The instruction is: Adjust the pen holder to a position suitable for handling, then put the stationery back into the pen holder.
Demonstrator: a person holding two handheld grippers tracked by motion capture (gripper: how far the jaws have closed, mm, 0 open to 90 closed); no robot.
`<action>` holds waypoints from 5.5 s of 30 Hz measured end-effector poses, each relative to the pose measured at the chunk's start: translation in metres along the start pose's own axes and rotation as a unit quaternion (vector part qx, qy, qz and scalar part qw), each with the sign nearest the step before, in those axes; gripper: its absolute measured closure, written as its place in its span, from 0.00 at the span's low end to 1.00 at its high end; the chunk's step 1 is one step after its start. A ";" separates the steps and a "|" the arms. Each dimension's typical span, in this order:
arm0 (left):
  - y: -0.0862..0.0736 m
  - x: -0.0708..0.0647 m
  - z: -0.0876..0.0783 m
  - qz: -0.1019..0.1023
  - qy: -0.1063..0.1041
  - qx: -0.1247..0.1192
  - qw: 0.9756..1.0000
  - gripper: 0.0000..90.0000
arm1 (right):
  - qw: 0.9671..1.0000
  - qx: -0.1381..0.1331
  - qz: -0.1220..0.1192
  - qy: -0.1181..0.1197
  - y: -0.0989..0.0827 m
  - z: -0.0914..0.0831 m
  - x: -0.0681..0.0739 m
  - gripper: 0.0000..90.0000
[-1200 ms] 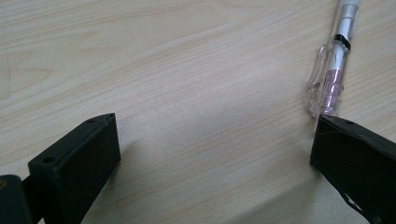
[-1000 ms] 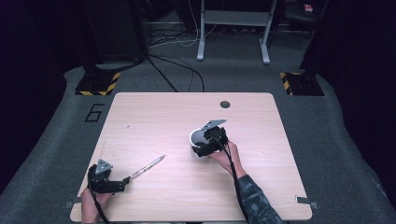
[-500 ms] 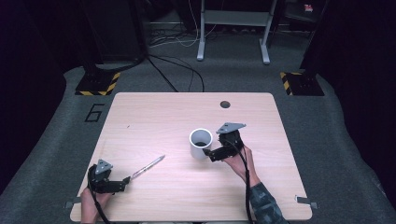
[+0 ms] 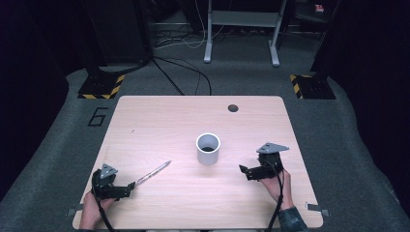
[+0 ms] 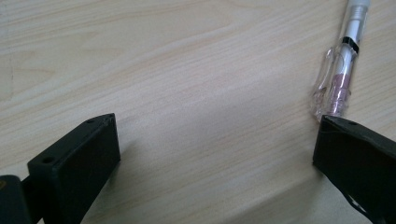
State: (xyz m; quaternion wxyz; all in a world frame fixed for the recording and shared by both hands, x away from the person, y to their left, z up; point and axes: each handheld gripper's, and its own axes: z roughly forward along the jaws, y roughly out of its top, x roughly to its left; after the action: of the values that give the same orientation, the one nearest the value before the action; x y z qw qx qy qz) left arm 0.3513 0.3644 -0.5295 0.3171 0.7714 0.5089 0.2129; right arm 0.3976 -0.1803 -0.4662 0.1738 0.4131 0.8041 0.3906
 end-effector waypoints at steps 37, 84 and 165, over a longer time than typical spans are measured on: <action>0.112 -0.043 -0.001 0.120 -0.073 0.101 0.985 0.01 | 0.996 0.047 0.035 -0.074 -0.083 -0.006 -0.035 0.01; 0.139 -0.087 0.076 0.198 -0.099 0.228 0.948 0.89 | 0.996 0.032 0.035 -0.078 -0.085 -0.007 -0.034 0.06; 0.202 -0.077 -0.005 0.079 -0.125 -0.212 0.966 0.90 | 0.995 0.029 0.043 -0.085 -0.085 -0.008 -0.034 0.09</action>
State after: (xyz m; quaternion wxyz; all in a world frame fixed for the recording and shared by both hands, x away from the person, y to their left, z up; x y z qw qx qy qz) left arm 0.4496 0.2384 -0.3835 0.5163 0.7450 0.3462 0.2421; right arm 0.3684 -0.2412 -0.5285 0.2125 0.4841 0.7788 0.3376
